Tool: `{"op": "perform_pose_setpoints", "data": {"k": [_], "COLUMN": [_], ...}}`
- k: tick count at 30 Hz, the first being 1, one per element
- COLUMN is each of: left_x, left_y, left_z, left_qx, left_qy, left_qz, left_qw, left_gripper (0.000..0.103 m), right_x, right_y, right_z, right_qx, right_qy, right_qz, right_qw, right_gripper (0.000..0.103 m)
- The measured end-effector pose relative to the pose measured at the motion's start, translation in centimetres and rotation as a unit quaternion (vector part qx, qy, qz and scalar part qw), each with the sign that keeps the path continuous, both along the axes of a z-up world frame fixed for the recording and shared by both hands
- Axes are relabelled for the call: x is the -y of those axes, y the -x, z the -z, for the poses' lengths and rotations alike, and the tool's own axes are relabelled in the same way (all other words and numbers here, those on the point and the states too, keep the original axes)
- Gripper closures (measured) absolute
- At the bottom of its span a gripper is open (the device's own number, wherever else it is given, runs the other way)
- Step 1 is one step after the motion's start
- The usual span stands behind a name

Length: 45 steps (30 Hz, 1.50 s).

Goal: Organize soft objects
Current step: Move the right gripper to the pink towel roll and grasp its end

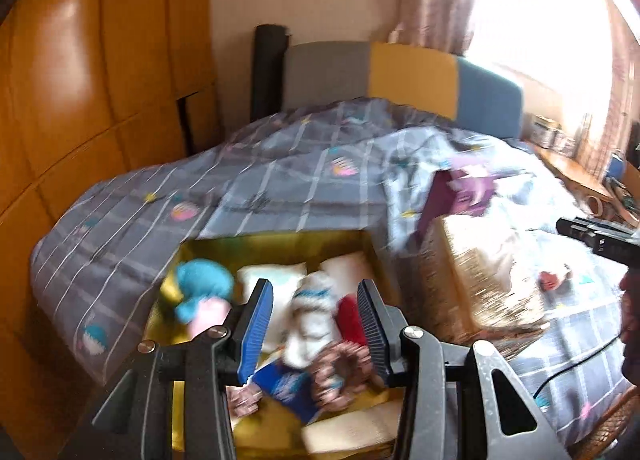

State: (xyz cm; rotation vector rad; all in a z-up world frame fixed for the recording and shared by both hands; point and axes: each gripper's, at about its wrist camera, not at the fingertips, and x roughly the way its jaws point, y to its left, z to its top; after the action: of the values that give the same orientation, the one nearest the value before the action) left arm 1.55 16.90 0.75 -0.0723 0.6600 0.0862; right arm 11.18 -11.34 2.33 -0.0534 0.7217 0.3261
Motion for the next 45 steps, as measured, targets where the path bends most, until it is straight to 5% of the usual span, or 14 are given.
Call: {"op": "perform_pose_setpoints", "data": {"k": [4, 7, 15, 18, 22, 24, 30, 35, 37, 42, 45], "left_x": [4.2, 8.7, 24.2, 30.3, 35.6, 36.5, 39.0, 39.2, 39.0, 38.3, 37.7], "left_y": [-1.5, -2.8, -7.2, -9.5, -12.7, -13.8, -16.6, -17.7, -17.8, -17.9, -17.5], "left_z": [-2.3, -3.7, -2.3, 1.0, 5.7, 7.2, 10.4, 12.1, 12.6, 13.0, 12.6], "left_qx": [0.015, 0.022, -0.023, -0.061, -0.113, -0.127, -0.142, -0.159, -0.162, -0.16, -0.155], "left_qy": [-0.01, -0.024, -0.049, -0.064, -0.076, -0.081, -0.085, -0.062, -0.052, -0.042, -0.034], "left_qz": [0.062, 0.122, 0.276, 0.31, 0.321, 0.317, 0.329, 0.341, 0.339, 0.328, 0.316], "left_qw": [0.9979, 0.9919, 0.9596, 0.9467, 0.9374, 0.9365, 0.9299, 0.9246, 0.9255, 0.9301, 0.9353], "left_gripper": [0.059, 0.059, 0.059, 0.059, 0.059, 0.057, 0.03, 0.027, 0.045, 0.073, 0.08], "right_x": [8.5, 15.6, 27.2, 29.0, 29.5, 29.4, 28.9, 28.6, 28.0, 26.1, 25.3], "right_y": [-2.0, -3.3, -3.6, -3.2, -2.8, -2.9, -3.5, -5.0, -6.6, -10.5, -11.1], "right_z": [0.7, 1.7, 7.0, 8.4, 8.5, 8.5, 9.4, 10.4, 10.4, 12.8, 13.8], "right_qx": [-0.024, -0.05, -0.108, -0.134, -0.136, -0.139, -0.164, -0.203, -0.213, -0.255, -0.242], "right_qy": [-0.024, -0.071, -0.163, -0.211, -0.243, -0.257, -0.291, -0.324, -0.307, -0.254, -0.231], "right_qz": [0.104, 0.193, 0.325, 0.341, 0.326, 0.315, 0.294, 0.286, 0.282, 0.294, 0.294], "right_qw": [0.994, 0.977, 0.925, 0.906, 0.903, 0.903, 0.896, 0.878, 0.883, 0.886, 0.896], "right_gripper": [0.039, 0.038, 0.038, 0.038, 0.038, 0.038, 0.037, 0.036, 0.034, 0.034, 0.053]}}
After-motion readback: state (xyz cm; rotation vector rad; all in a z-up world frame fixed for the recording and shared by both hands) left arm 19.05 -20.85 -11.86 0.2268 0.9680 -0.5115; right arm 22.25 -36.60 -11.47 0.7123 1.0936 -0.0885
